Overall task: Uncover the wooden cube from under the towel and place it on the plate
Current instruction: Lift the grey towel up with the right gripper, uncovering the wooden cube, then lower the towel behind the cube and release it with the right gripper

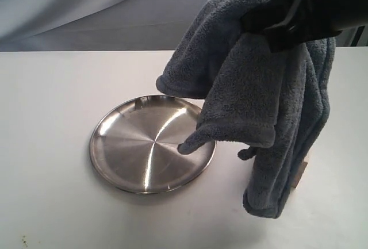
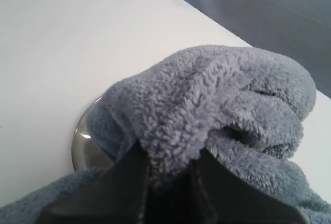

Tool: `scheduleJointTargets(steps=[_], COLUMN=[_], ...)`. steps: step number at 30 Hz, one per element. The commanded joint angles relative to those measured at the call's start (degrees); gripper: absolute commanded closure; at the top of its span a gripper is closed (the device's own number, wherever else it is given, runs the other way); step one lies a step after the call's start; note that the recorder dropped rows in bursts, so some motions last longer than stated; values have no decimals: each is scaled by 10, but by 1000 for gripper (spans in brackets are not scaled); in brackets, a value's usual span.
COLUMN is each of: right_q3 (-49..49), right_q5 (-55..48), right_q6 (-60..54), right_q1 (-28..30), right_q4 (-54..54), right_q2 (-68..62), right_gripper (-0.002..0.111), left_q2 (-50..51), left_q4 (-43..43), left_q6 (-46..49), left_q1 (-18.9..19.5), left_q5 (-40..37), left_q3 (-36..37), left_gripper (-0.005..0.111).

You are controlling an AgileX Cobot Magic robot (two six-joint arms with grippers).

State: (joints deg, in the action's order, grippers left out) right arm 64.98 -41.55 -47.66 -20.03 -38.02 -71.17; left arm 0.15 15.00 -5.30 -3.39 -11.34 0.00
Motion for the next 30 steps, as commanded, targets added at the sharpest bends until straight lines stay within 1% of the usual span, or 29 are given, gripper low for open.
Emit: scheduleJointTargets(steps=[1, 10, 19, 21, 25, 27, 28, 30], right_q3=[-2, -2, -2, -2, -2, -2, -2, -2], right_q5=[19, 144, 287, 332, 410, 476, 529, 587], right_q6=[-47, -109, -110, -110, -110, -110, -110, -110], right_q1=[-2, -2, -2, -2, 0, 0, 0, 0], right_q4=[-9, 1, 1, 2, 44, 45, 45, 55], right_q2=[7, 9, 8, 0, -59, -97, -118, -151], right_gripper=[108, 108, 108, 108, 108, 108, 108, 108], left_q2=[-1, -1, -1, -1, -1, -1, -1, -1], left_q4=[-3, -3, -3, -3, -3, -3, -3, -3], left_q6=[-2, -2, -2, -2, -2, -2, -2, -2], left_q1=[1, 1, 1, 1, 1, 1, 1, 1], left_q5=[6, 6, 6, 6, 6, 6, 6, 6], left_q3=[0, 0, 0, 0, 0, 0, 0, 0], left_gripper=[107, 107, 107, 107, 107, 107, 107, 107])
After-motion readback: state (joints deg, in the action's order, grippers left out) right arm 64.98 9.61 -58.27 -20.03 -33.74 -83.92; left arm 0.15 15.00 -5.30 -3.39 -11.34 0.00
